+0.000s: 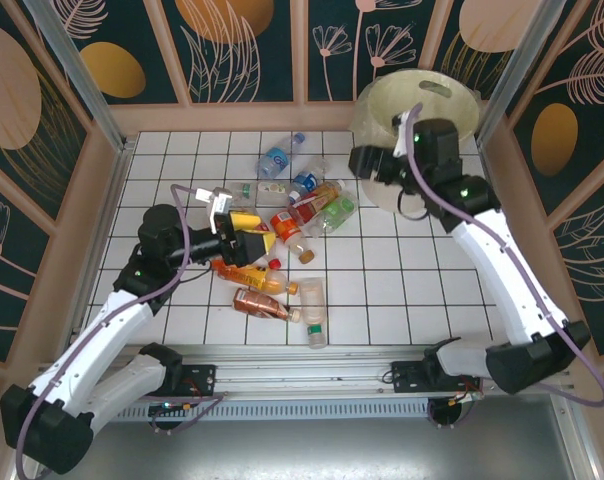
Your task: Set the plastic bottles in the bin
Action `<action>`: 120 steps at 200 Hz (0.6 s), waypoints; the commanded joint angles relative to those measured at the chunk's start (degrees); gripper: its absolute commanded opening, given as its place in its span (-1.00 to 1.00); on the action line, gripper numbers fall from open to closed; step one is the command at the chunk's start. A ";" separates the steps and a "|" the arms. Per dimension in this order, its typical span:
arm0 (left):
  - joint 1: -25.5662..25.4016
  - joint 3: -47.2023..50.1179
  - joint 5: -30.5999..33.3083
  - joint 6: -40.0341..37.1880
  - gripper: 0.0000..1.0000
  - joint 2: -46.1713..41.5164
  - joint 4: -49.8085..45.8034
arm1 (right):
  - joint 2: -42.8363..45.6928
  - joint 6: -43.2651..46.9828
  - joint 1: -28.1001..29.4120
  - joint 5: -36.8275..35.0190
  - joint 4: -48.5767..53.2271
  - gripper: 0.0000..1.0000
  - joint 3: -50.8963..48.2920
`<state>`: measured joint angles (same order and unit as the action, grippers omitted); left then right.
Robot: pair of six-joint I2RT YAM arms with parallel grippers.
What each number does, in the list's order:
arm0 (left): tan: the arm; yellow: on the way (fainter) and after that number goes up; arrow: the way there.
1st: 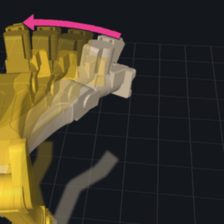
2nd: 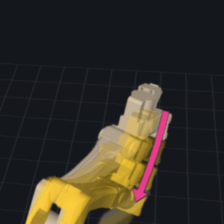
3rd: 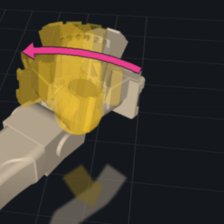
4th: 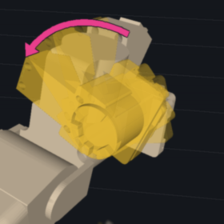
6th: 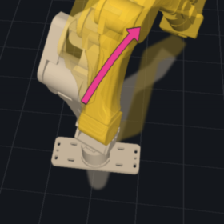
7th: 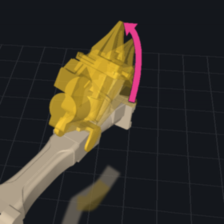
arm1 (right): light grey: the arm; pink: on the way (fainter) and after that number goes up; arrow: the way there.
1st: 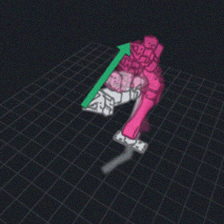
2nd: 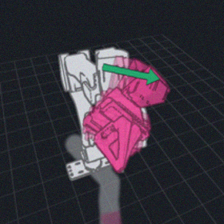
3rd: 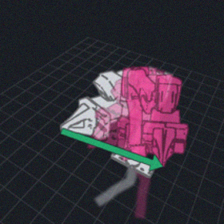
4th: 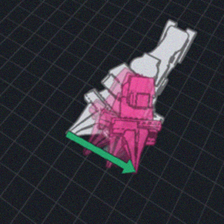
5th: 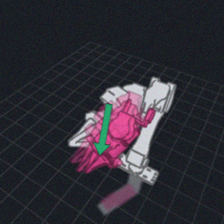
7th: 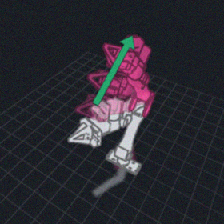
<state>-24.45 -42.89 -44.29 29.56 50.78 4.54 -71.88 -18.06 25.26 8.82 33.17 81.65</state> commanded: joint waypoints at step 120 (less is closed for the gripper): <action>-0.25 -4.13 0.61 -8.69 0.97 -6.19 -10.87 | -5.63 -19.47 28.68 -9.40 -4.01 0.98 -26.81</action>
<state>-24.45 -47.11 -43.03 22.46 46.39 -6.50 -73.34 -34.09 50.96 2.31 31.59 56.05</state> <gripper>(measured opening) 0.986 0.989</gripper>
